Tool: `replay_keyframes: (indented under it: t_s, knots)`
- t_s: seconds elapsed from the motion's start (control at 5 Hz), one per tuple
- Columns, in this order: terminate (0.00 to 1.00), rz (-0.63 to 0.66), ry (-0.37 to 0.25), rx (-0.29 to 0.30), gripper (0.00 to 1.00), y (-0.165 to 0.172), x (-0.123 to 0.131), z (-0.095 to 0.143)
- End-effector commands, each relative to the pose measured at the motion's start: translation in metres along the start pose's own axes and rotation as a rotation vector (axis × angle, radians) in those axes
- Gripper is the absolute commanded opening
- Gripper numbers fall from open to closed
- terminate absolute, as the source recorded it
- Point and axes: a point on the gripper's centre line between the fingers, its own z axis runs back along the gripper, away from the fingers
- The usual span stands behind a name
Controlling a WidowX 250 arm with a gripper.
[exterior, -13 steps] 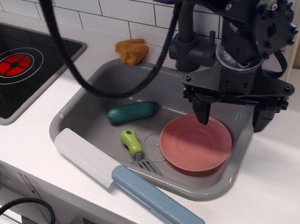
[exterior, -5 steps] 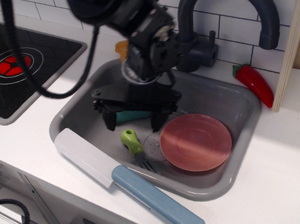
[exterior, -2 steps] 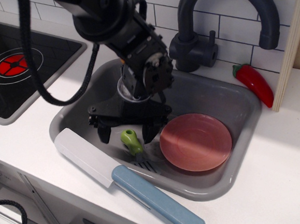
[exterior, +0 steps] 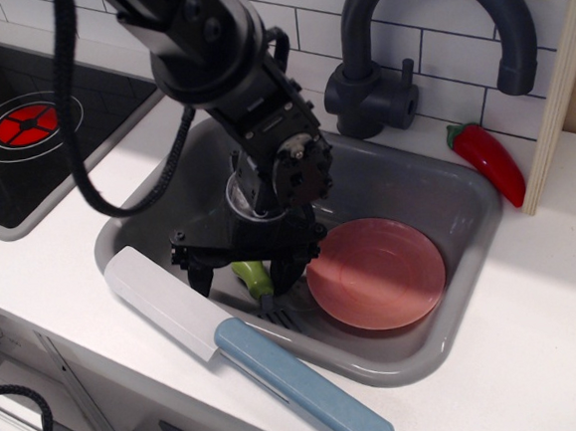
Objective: Put spatula on plate sink
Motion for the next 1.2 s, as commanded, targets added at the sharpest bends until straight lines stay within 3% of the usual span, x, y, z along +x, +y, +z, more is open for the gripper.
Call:
replay_keyframes:
  t_s: [0.0,0.6,1.0]
  knots:
    - [0.0,0.018,-0.027,-0.022,0.0,-0.006,0.002,0.001]
    - [0.0,0.049,0.021,-0.065,0.0,-0.009,0.009,0.033]
    - [0.0,0.104,-0.032,-0.18,0.0,-0.042,0.01,0.06]
